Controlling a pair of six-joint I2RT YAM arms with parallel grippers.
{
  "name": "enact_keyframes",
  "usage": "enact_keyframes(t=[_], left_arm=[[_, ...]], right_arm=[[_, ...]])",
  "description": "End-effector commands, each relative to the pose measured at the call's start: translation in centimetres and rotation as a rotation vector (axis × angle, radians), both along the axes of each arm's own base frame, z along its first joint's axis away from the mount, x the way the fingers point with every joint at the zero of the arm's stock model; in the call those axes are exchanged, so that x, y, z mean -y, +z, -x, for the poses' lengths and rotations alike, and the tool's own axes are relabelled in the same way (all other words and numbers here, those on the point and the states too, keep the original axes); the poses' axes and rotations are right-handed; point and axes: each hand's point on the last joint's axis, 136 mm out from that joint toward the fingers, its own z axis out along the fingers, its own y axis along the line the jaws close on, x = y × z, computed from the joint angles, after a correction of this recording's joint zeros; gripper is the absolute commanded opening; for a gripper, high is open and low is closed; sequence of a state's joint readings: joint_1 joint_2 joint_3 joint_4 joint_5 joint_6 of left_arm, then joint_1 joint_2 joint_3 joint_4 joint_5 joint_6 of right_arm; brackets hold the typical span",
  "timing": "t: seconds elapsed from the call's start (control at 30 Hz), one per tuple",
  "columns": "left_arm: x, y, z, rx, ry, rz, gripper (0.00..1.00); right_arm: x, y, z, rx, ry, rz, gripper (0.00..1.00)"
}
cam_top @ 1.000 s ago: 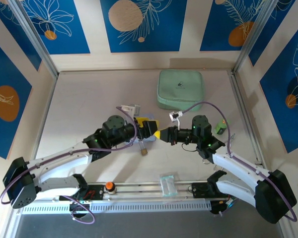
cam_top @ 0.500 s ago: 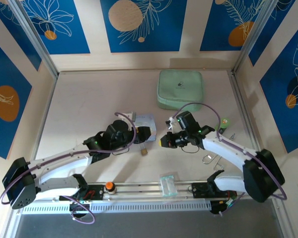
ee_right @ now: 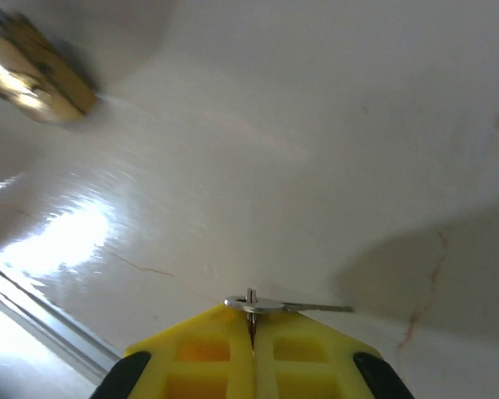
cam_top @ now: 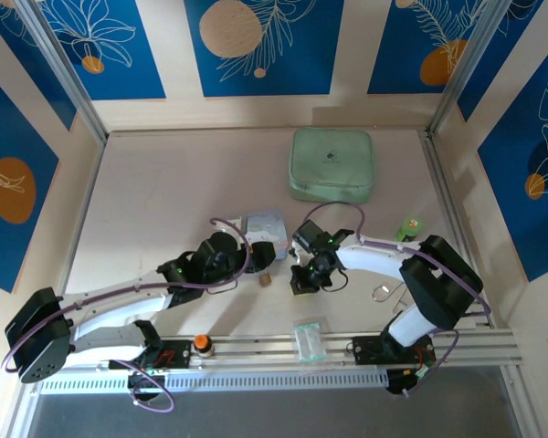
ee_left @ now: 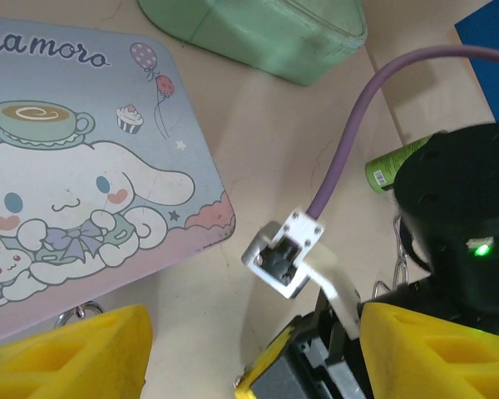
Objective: Unlock a padlock with a key
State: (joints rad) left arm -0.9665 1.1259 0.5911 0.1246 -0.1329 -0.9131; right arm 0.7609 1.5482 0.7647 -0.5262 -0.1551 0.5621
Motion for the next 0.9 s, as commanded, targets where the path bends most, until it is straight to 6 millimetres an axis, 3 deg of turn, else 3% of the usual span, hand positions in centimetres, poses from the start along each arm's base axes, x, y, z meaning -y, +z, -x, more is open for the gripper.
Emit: enact_keyframes(t=[0.0, 0.33, 0.47, 0.63, 0.87], left_arm=[[0.2, 0.4, -0.2, 0.016, 0.017, 0.033, 0.67], [0.7, 0.3, -0.4, 0.016, 0.008, 0.036, 0.69], [0.4, 0.3, -0.4, 0.021, 0.019, 0.035, 0.69], [0.0, 0.5, -0.4, 0.024, 0.031, 0.033, 0.70], [-0.9, 0.1, -0.3, 0.020, 0.060, 0.029, 0.71]], right_arm=[[1.4, -0.4, 1.2, -0.040, -0.020, 0.095, 0.13], [2.7, 1.8, 1.6, -0.021, -0.101, 0.129, 0.47], [2.3, 1.9, 0.9, 0.005, -0.140, 0.114, 0.49], [0.3, 2.0, -0.4, 0.032, -0.183, 0.020, 0.48], [-0.2, 0.1, -1.0, 0.016, -0.199, 0.073, 0.49]])
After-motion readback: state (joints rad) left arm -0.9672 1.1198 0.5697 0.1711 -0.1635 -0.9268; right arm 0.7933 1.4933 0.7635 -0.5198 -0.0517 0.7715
